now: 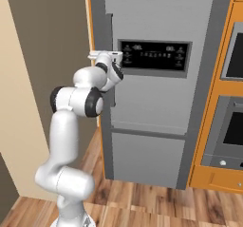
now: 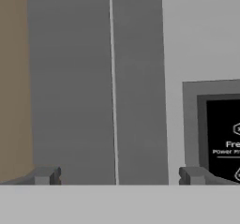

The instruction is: Retrieve the fish from the fridge and place it on the saucepan with marinade on the stove.

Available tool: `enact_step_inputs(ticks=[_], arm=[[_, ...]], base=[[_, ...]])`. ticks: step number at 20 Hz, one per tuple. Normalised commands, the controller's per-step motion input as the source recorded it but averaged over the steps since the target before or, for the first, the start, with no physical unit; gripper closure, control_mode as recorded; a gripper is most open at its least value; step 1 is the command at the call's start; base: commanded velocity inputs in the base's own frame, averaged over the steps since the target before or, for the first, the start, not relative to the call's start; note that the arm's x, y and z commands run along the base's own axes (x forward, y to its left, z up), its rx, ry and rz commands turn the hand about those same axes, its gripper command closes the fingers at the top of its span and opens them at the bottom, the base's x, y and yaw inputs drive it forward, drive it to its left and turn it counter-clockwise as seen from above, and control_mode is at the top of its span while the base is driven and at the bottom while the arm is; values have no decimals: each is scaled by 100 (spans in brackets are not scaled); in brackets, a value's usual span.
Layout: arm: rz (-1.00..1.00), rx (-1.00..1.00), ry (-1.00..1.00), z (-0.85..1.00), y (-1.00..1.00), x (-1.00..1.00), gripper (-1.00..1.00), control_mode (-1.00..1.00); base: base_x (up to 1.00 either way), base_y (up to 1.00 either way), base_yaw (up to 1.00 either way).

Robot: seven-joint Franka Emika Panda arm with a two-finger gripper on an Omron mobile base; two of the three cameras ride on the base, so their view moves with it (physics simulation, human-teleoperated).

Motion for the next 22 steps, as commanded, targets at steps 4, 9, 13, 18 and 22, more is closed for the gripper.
enact_step_inputs(ticks=[4, 9, 13, 18, 22], arm=[[0, 2, 0, 0, -6, 20, -100, -100], [0, 0, 0, -2, -2, 12, -100, -100], [0, 0, 0, -1, 0, 30, -100, -100], [0, 0, 0, 0, 0, 34, -100, -100], [0, 0, 0, 0, 0, 10, -100, -100]], base=[[0, 0, 0], [0, 0, 0], [0, 0, 0], [0, 0, 0], [0, 0, 0]])
